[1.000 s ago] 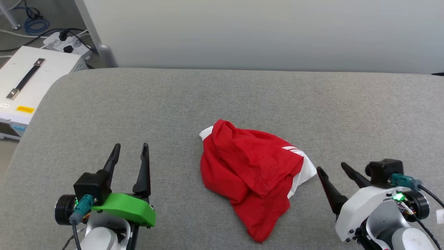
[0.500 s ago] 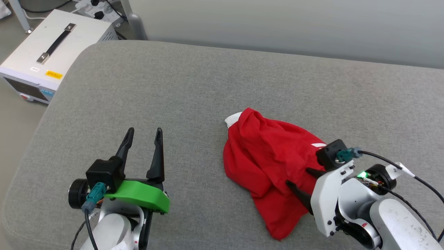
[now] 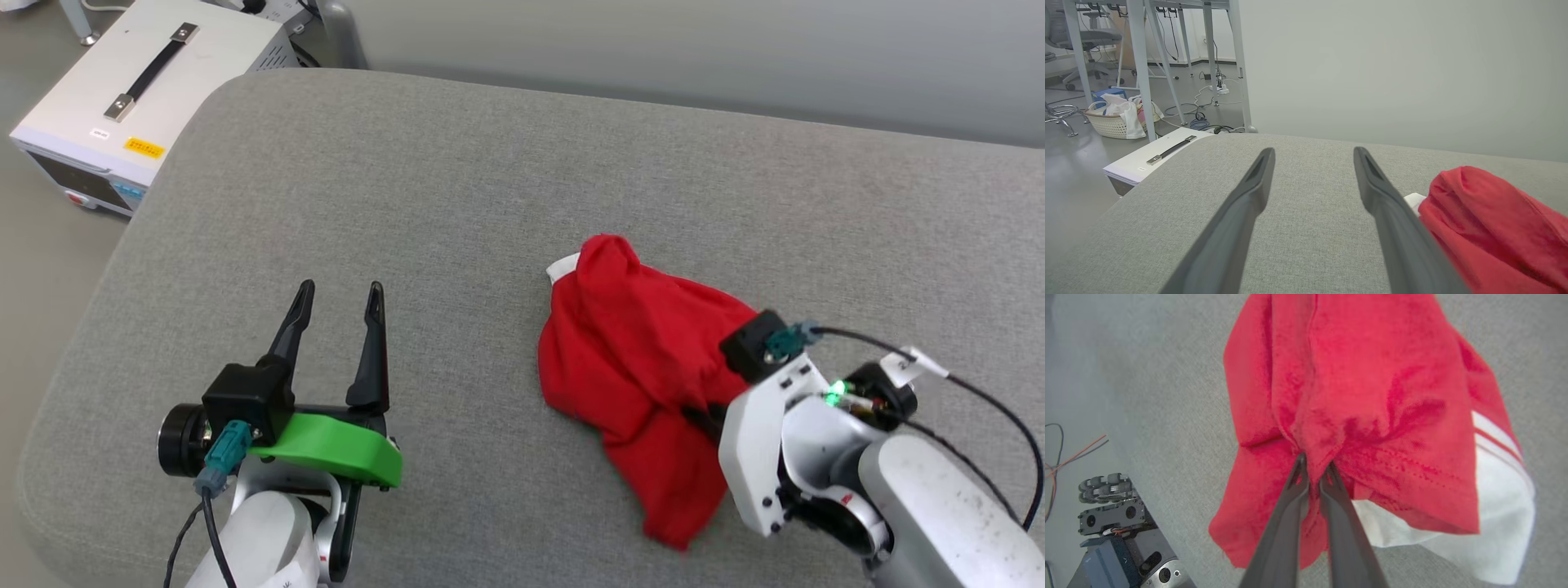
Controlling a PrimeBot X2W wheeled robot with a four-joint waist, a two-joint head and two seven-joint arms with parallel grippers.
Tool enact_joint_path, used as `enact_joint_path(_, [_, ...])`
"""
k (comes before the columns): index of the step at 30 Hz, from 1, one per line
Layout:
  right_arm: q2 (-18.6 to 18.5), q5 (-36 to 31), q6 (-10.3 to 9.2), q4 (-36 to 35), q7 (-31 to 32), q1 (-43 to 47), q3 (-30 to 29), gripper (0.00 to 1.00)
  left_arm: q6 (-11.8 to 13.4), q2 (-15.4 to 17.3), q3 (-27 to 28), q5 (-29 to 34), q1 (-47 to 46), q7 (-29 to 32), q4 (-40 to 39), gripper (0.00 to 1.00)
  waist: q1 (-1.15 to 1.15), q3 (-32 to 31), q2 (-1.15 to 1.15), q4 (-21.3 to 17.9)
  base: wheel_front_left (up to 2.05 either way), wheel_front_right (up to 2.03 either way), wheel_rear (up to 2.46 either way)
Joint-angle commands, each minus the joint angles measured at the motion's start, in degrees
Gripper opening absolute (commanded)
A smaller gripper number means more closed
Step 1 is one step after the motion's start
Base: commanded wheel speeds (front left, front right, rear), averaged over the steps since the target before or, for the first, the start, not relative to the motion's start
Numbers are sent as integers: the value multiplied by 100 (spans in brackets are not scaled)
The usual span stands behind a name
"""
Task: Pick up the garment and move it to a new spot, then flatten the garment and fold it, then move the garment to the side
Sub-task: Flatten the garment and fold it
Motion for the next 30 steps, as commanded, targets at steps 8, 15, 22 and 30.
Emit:
enact_joint_path(8, [135, -195, 36, -472, -639, -369, -834, 0, -25, -27, 110, 100, 37, -33, 29, 100, 0, -95, 0, -318, 0, 0, 0])
enact_joint_path(15, [313, -460, 36, -270, -796, 127, -2528, 0, -32, 10, 113, 103, 71, -33, 77, 100, 0, -112, 0, -629, 0, 0, 0])
enact_joint_path(22, [698, -635, 36, 249, -839, 1049, -4046, 0, -46, 35, 90, 72, 52, -17, 135, 100, 0, -79, 0, -838, 0, 0, 0])
enact_joint_path(30, [1268, -694, 36, 800, -915, 1789, -4634, 8, -48, 66, 64, 33, 64, 14, 181, 100, 0, -46, 0, -946, 0, 0, 0])
